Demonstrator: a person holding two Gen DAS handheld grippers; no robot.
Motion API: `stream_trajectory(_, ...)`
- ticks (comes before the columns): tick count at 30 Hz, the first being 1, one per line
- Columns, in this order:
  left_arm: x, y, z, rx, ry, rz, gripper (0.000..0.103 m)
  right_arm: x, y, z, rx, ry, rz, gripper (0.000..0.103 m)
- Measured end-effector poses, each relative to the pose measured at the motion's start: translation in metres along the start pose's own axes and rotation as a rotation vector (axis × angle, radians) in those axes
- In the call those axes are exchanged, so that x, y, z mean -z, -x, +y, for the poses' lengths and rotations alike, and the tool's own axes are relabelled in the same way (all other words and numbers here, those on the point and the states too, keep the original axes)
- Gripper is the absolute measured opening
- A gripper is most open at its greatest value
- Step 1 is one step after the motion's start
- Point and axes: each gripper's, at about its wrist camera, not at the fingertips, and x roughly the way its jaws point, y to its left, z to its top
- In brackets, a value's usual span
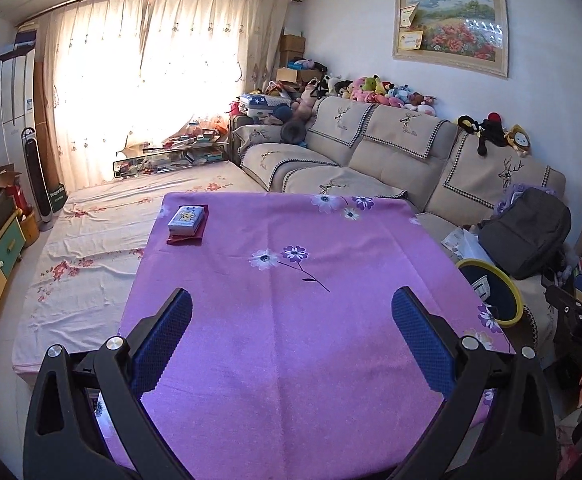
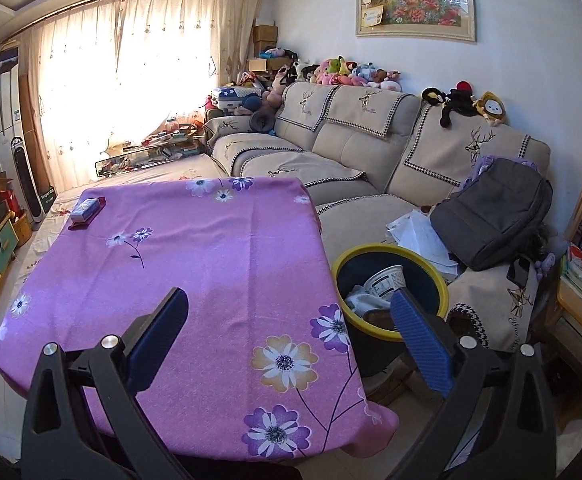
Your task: Collect trash
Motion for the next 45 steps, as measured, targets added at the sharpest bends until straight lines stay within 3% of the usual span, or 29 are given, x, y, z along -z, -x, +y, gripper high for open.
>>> stream_trajectory(45, 0.0003, -0.0078, -0.0112, 0.014, -0.022, 0.015, 0.098, 0.0060, -0.0108, 0.0002, -0.014, -0.015, 0.012, 0.096)
